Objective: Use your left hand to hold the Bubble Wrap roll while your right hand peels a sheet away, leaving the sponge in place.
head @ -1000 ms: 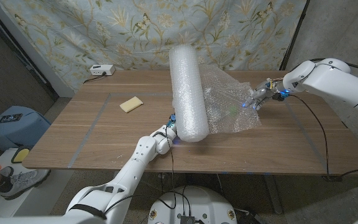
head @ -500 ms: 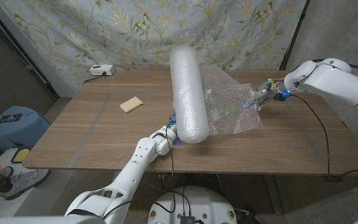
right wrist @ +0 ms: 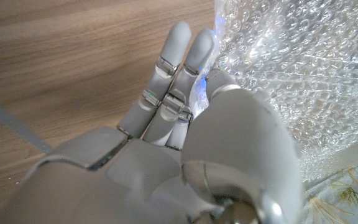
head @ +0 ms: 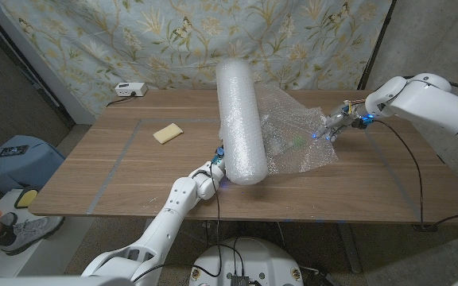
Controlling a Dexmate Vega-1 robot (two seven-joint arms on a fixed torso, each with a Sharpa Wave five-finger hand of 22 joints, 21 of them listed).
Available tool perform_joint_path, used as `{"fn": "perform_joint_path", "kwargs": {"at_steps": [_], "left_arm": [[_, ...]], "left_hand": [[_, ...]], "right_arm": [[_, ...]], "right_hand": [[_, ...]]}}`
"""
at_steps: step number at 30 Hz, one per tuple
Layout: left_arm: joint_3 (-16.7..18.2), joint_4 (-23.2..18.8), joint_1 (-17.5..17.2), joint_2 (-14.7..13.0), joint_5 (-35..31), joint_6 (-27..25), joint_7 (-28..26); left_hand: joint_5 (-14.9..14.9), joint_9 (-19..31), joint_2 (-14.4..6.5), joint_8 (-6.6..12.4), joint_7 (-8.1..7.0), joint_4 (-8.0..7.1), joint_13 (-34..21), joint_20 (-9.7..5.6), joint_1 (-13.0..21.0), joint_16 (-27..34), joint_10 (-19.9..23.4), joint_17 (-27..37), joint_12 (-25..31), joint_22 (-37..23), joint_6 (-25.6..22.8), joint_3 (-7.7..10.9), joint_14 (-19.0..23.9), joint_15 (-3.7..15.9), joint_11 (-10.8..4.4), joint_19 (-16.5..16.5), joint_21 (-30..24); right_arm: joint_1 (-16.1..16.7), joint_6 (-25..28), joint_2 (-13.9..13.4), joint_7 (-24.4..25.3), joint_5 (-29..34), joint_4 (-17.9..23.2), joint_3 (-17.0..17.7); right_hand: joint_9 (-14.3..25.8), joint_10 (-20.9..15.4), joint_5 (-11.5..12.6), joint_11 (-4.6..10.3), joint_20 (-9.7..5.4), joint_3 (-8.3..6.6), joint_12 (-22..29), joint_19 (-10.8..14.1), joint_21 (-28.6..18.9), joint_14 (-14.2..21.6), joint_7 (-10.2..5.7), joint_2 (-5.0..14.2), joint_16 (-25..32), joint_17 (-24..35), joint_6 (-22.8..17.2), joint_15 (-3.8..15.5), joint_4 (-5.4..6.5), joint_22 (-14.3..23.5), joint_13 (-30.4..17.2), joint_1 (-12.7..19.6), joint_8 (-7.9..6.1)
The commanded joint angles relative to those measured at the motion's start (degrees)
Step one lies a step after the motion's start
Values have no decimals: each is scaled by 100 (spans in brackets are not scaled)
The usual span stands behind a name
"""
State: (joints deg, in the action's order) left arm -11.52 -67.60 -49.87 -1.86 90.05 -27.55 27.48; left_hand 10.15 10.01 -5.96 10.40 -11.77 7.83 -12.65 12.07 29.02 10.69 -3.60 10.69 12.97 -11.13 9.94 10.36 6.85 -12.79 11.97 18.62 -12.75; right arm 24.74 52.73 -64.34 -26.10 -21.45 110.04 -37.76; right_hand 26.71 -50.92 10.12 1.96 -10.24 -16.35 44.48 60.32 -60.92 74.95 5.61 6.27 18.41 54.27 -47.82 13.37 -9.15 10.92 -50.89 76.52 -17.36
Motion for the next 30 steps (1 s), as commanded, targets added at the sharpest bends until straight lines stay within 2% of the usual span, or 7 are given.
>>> {"fn": "perform_joint_path", "kwargs": {"at_steps": [1,30], "left_arm": [[-37,-280,-190,-43,240,-14,-289],[-34,-759,-451,-295,516,97,-539]], "left_hand": [[18,7,-16,23,-63,4,-12,16,-20,11,-15,8,18,-14,380,41,-30,-2,17,22,-2],[17,8,-38,16,-68,6,-13,16,-30,5,-31,7,11,-14,347,69,-32,-2,16,18,0]], "right_arm": [[-131,16,44,-194,99,-117,-133],[-376,71,175,-433,281,-333,-324]], "right_hand": [[22,-34,39,9,-199,-8,-3,-25,-37,56,5,-22,-11,16,-36,-16,10,0,-35,62,17],[42,-42,42,15,-197,-21,-54,-103,-201,87,-1,-27,-45,43,-58,-18,6,-15,-75,57,61]]}}
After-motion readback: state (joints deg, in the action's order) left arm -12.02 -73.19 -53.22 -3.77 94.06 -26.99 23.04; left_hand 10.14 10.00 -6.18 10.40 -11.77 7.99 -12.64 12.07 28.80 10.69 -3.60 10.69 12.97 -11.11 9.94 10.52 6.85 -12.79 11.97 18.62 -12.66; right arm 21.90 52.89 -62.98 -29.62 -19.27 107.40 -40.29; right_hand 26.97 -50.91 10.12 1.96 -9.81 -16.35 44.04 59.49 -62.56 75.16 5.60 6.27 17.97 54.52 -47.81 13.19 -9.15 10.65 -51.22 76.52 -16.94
